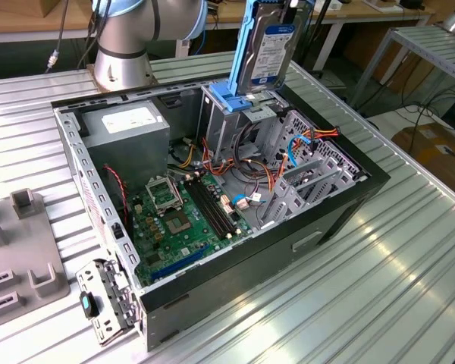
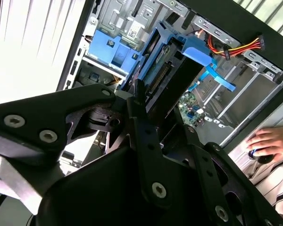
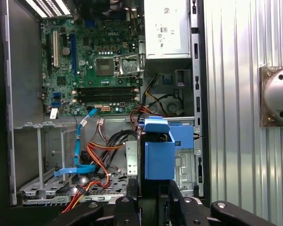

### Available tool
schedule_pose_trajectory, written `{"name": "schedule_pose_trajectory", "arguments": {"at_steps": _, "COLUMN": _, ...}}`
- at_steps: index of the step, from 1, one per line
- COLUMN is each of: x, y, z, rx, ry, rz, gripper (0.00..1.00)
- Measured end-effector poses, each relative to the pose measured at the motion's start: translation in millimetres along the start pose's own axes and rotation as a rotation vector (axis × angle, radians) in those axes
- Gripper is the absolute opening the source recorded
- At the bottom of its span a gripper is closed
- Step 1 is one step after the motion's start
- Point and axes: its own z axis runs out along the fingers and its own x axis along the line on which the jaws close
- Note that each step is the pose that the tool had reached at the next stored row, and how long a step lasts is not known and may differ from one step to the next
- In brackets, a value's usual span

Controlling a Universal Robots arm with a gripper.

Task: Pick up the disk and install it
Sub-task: 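Pick up the disk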

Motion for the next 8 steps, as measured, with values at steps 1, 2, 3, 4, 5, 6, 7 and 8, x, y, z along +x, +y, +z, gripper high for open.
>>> {"name": "schedule_pose_trajectory", "arguments": {"at_steps": 1, "x": 0.1, "y": 0.0, "z": -0.9, "rx": 0.0000, "ry": 0.0000, "rz": 0.000, "gripper": 0.35}}
{"name": "schedule_pose_trajectory", "arguments": {"at_steps": 2, "x": 0.2, "y": 0.0, "z": -2.2, "rx": 0.0000, "ry": 0.0002, "rz": 0.000, "gripper": 0.35}}
{"name": "schedule_pose_trajectory", "arguments": {"at_steps": 3, "x": 0.2, "y": 0.0, "z": -3.6, "rx": 0.0000, "ry": 0.0001, "rz": 0.000, "gripper": 0.35}}
{"name": "schedule_pose_trajectory", "arguments": {"at_steps": 4, "x": 0.3, "y": 0.1, "z": -6.0, "rx": 0.0000, "ry": 0.0000, "rz": 0.000, "gripper": 0.35}}
{"name": "schedule_pose_trajectory", "arguments": {"at_steps": 5, "x": 0.3, "y": 0.1, "z": -7.1, "rx": 0.0000, "ry": 0.0002, "rz": 0.000, "gripper": 0.35}}
{"name": "schedule_pose_trajectory", "arguments": {"at_steps": 6, "x": 0.3, "y": 0.1, "z": -7.8, "rx": 0.0000, "ry": 0.0002, "rz": 0.000, "gripper": 0.35}}
{"name": "schedule_pose_trajectory", "arguments": {"at_steps": 7, "x": 0.3, "y": 0.1, "z": -8.1, "rx": 0.0000, "ry": 0.0002, "rz": 0.000, "gripper": 0.35}}
{"name": "schedule_pose_trajectory", "arguments": {"at_steps": 8, "x": 0.4, "y": 0.1, "z": -8.1, "rx": 0.0000, "ry": 0.0000, "rz": 0.000, "gripper": 0.35}}
